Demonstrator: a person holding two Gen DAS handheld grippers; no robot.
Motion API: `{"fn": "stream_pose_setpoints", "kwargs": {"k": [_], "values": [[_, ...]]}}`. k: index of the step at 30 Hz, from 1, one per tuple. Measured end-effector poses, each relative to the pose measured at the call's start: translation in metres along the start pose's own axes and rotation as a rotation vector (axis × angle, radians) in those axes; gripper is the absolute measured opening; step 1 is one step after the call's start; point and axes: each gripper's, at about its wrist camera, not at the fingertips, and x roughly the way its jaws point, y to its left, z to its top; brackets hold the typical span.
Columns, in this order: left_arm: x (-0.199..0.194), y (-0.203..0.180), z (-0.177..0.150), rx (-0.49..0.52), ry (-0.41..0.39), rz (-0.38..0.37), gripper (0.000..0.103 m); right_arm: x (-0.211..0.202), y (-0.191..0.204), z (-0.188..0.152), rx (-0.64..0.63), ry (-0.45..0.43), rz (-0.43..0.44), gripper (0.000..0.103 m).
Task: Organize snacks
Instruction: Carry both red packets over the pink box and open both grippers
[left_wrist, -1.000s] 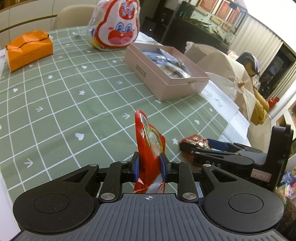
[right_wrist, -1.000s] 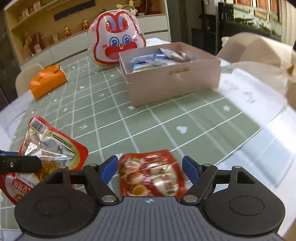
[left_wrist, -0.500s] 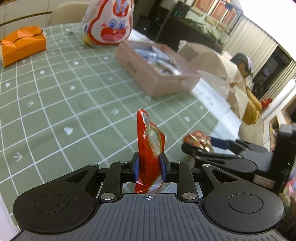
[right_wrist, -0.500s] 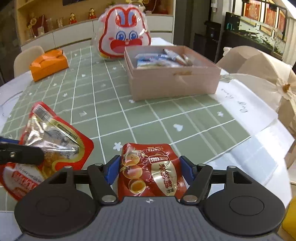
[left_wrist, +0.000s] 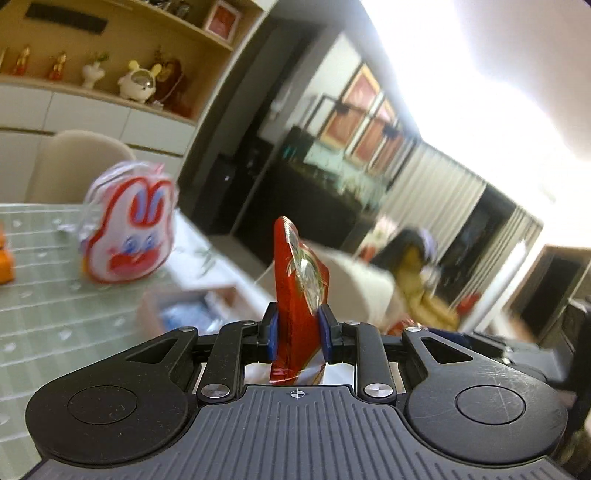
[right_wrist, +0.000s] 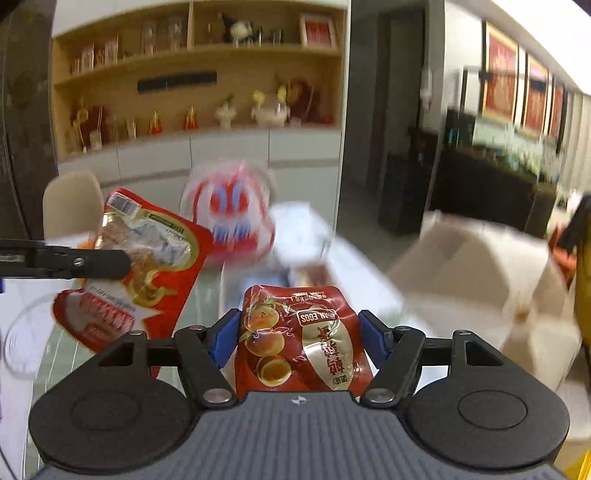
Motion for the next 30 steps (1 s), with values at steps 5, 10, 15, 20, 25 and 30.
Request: {"fn": "stream_pose_setpoints", "kwargs": {"k": [5, 10, 15, 20, 25, 30], "values": [[0.070, 0.005, 0.032, -0.015, -0.002, 0.061, 0.026, 0.020, -0.030, 0.040, -0.040, -0.045, -0.017, 0.069], [0.142, 0.037, 0.026, -0.123, 0.066, 0.126, 0.027, 0.064, -0.046, 0.040, -0.074, 0.012, 0.003, 0.069], [0.198, 0.092, -0.007, -0.296, 0.262, 0.141, 0.024, 0.103, -0.055, 0.034, -0.075, 0.065, 0.050, 0.069], [0.189, 0.110, -0.021, -0.306, 0.209, 0.230, 0.024, 0.137, -0.056, 0.035, -0.104, 0.102, 0.098, 0.069], [0.147, 0.097, -0.025, -0.182, 0.160, 0.347, 0.024, 0.181, -0.044, 0.035, -0.088, 0.161, 0.182, 0.069], [0.107, 0.074, -0.053, -0.080, 0.183, 0.388, 0.024, 0.235, -0.029, 0.026, 0.013, 0.252, 0.326, 0.073]]}}
